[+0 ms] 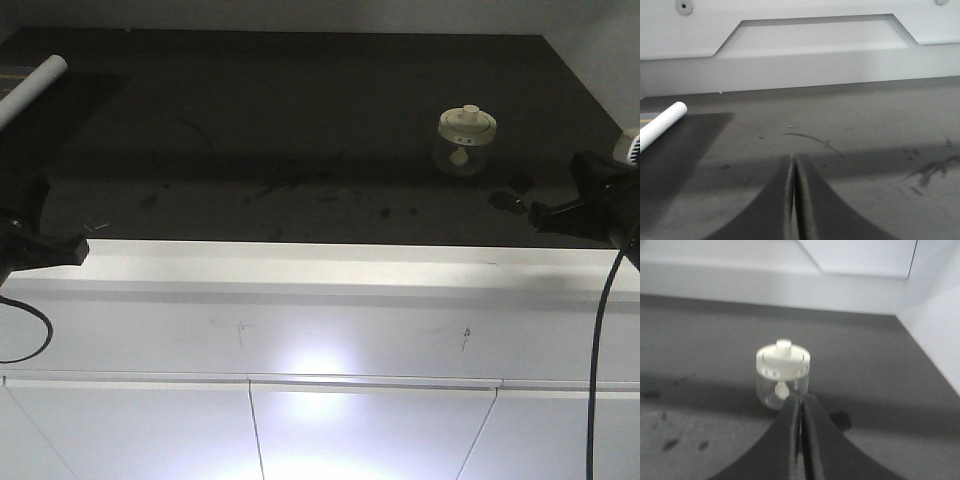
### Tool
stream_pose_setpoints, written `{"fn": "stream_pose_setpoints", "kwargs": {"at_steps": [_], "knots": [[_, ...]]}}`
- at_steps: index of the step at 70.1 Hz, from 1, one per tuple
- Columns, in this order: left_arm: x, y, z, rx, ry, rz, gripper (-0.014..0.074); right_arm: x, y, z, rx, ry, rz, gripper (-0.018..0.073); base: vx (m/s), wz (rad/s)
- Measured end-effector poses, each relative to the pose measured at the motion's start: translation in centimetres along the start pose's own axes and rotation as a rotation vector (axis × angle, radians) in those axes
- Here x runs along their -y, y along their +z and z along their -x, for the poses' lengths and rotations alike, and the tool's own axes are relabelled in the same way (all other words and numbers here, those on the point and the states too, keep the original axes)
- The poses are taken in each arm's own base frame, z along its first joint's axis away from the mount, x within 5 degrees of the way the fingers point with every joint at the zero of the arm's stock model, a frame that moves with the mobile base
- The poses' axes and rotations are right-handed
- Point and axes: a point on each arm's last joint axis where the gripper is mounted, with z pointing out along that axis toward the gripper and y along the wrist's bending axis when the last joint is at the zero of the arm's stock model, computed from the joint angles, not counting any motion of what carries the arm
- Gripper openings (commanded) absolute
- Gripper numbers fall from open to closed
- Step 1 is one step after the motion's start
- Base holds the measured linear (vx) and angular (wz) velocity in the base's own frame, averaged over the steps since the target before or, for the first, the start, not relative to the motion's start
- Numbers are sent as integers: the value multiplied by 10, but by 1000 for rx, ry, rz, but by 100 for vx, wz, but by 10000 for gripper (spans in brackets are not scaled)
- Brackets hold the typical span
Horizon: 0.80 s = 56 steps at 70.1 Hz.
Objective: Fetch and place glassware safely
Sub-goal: 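Reach the right gripper toward the white-lidded glass jar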
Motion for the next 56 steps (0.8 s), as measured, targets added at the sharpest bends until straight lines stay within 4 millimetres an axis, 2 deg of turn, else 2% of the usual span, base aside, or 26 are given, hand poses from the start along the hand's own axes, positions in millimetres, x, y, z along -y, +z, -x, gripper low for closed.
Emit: {"fn": "stream_pose_setpoints", "kwargs": {"at_steps": [16,32,40,49,56], "knots": [[0,-1,1,17,-1,-2,-7,-7,22,-25,-3,-49,71,-1,0,0],[0,-1,1,26,-2,-1,-7,-10,30,-25,87,-47,90,1,0,0],[0,-1,2,32,-2,-2,-7,-9,40,-22,98,-48,89,21,0,0],[0,-1,2,35,-3,-1,-7,-6,59,-14,100,-55,83,99,0,0],[0,-1,2,37,-4,-1,-7,-3,76,-7,94,-63,77,215,0,0]]}}
